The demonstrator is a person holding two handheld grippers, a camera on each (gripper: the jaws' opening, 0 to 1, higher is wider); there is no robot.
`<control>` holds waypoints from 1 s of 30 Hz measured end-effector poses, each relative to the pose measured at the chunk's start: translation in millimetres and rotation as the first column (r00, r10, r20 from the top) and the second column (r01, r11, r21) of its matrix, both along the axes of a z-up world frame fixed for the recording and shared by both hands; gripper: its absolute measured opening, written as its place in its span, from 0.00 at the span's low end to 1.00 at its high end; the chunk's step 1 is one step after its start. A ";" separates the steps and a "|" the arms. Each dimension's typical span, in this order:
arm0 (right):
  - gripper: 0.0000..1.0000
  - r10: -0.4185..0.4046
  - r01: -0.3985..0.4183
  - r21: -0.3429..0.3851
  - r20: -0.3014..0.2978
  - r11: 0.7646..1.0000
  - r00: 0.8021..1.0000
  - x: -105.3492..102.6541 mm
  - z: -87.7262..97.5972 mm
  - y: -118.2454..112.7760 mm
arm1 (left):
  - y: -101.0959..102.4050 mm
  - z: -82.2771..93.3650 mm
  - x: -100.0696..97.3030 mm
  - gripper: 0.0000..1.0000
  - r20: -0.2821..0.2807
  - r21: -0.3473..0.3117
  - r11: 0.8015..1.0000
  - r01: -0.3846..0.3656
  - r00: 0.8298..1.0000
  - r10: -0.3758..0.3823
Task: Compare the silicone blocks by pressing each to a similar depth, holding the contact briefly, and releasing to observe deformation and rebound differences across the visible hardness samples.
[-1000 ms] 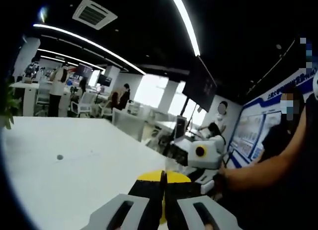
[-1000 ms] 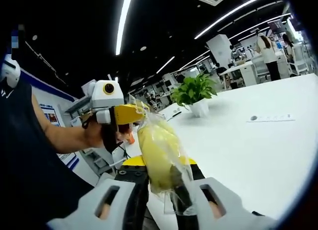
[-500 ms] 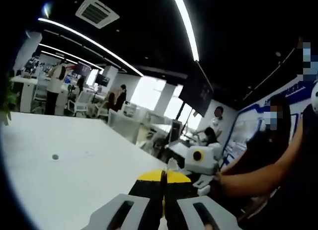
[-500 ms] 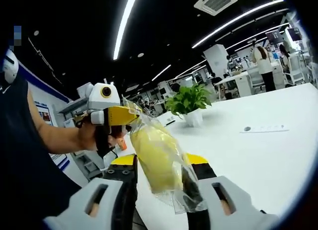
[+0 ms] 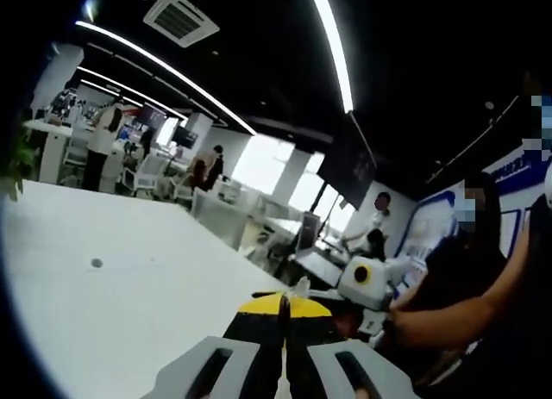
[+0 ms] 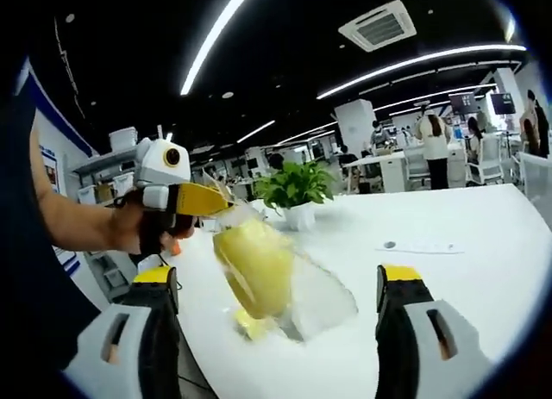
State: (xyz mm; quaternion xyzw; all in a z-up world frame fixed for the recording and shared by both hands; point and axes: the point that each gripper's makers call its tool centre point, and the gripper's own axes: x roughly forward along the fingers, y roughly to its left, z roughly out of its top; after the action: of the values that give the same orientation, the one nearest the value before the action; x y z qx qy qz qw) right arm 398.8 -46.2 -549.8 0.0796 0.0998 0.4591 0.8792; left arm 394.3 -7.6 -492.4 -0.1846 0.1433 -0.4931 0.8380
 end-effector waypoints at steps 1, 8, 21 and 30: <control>0.96 -0.035 0.035 -0.037 -0.004 0.999 0.999 3.7 -4.2 -7.6 | 0.7 1.1 1.8 0.00 -0.008 -0.010 1.000 -0.005 1.000 0.005; 0.96 -0.100 0.106 -0.074 0.070 0.992 0.992 3.9 2.3 -34.6 | -1.2 6.1 7.1 0.00 -0.022 -0.031 0.999 -0.010 1.000 0.010; 0.96 -0.189 0.194 -0.081 0.061 0.978 0.980 -6.6 -15.7 -75.6 | -4.8 -2.7 16.2 0.00 -0.077 -0.079 0.996 -0.043 0.996 0.036; 0.97 -0.219 0.225 -0.110 0.060 0.968 0.974 -11.7 -27.2 -88.3 | -7.1 -20.9 14.4 0.00 -0.105 -0.091 0.994 -0.059 0.993 0.049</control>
State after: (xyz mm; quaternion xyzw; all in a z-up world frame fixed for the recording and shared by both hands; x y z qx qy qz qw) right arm 387.1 -134.5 -577.0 0.0279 0.0960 0.3529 0.9303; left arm 408.7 -14.8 -513.2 -0.2527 0.1581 -0.4663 0.8329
